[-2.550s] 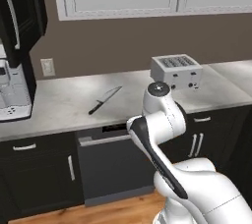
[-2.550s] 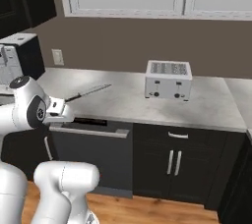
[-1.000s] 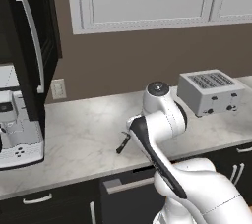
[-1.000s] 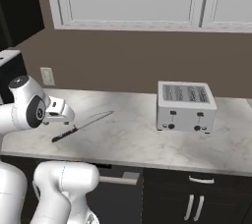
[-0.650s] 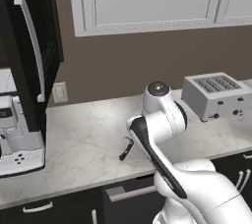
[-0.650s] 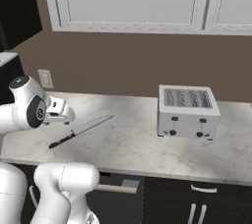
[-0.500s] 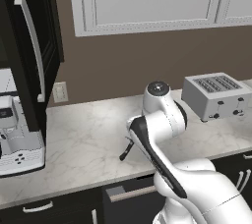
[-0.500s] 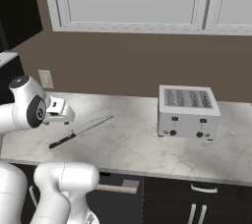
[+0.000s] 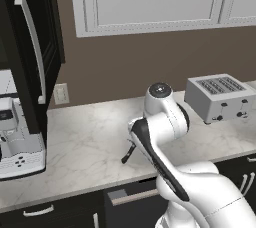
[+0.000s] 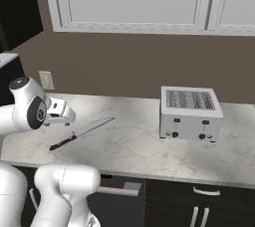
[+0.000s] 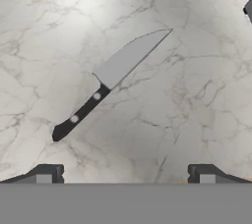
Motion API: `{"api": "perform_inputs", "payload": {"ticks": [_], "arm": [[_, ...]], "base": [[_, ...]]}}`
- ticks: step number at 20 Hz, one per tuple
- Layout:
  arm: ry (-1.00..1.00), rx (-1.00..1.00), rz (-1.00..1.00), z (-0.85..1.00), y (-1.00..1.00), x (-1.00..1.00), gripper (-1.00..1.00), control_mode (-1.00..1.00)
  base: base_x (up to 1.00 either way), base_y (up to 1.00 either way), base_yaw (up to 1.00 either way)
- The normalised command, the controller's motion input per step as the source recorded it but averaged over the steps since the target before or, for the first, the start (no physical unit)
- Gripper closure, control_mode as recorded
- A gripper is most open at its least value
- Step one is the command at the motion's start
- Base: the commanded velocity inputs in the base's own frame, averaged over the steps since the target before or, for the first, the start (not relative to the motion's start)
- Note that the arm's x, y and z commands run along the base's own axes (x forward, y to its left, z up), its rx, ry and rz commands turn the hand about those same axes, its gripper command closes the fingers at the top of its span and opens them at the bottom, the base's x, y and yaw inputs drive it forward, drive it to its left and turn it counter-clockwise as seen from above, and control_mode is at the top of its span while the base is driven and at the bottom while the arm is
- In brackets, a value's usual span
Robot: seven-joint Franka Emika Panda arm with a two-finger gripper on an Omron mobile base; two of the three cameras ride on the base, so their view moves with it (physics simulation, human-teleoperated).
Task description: Move the cutting board and knife to the sink. Then move spray from the cabinet to the counter.
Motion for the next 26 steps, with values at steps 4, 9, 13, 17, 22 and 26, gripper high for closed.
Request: {"api": "perform_inputs", "payload": {"ticks": [4, 9, 13, 17, 22, 26], "arm": [[0.00, 0.00, -0.02, -0.04, 0.26, 0.28, -1.00, -1.00], [0.03, 0.01, -0.10, -0.10, 0.37, 0.33, -1.00, -1.00], [0.12, 0.00, -0.18, -0.19, 0.30, 0.24, -1.00, -1.00], [0.20, 0.01, -0.14, -0.22, 0.06, 0.04, -1.00, -1.00], [0.15, 0.06, -0.19, -0.27, 0.00, 0.00, -1.00, -1.00], [0.03, 0.05, -0.17, -0.37, 0.01, 0.00, -1.00, -1.00]], "base": [[0.00, 0.00, 0.00], [0.00, 0.00, 0.00], [0.00, 0.00, 0.00], [0.00, 0.00, 0.00], [0.00, 0.00, 0.00], [0.00, 0.00, 0.00]]}}
